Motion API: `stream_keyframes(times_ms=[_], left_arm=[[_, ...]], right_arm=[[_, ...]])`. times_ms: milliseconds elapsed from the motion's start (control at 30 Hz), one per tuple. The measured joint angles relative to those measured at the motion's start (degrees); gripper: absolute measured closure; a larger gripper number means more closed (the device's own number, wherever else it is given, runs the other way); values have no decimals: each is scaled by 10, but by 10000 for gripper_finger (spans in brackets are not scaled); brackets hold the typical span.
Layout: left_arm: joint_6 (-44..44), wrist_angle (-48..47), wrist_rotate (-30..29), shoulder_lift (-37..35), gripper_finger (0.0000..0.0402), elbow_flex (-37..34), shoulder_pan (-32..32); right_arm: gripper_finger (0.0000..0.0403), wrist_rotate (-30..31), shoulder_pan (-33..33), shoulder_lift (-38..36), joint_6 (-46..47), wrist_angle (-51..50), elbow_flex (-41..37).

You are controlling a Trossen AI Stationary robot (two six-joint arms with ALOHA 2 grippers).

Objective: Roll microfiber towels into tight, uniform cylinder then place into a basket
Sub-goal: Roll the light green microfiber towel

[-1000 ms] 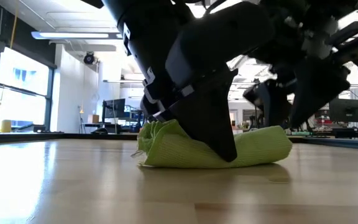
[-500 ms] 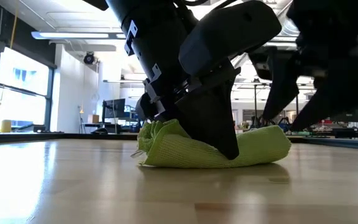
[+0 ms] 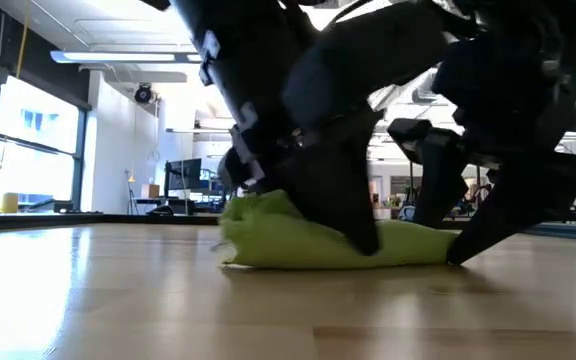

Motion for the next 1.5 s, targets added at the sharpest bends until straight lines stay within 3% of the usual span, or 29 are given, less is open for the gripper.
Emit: stream_keyframes(times_ms=[233, 500, 633, 900, 1200, 1500], left_arm=[[74, -82, -62, -40, 284, 17, -19], [72, -84, 37, -52, 284, 18, -24], [110, -86, 16, -48, 278, 17, -21], [215, -51, -96, -47, 239, 17, -11], [223, -40, -94, -13, 199, 18, 2], [206, -39, -107, 15, 224, 19, 1]], right_arm=[[264, -71, -34, 0, 82, -5, 0], [342, -116, -56, 0, 137, 0, 0], [368, -119, -55, 1, 138, 9, 0], [361, -122, -55, 1, 142, 10, 0], [354, -123, -55, 1, 142, 5, 0], [354, -122, -55, 1, 142, -2, 0]])
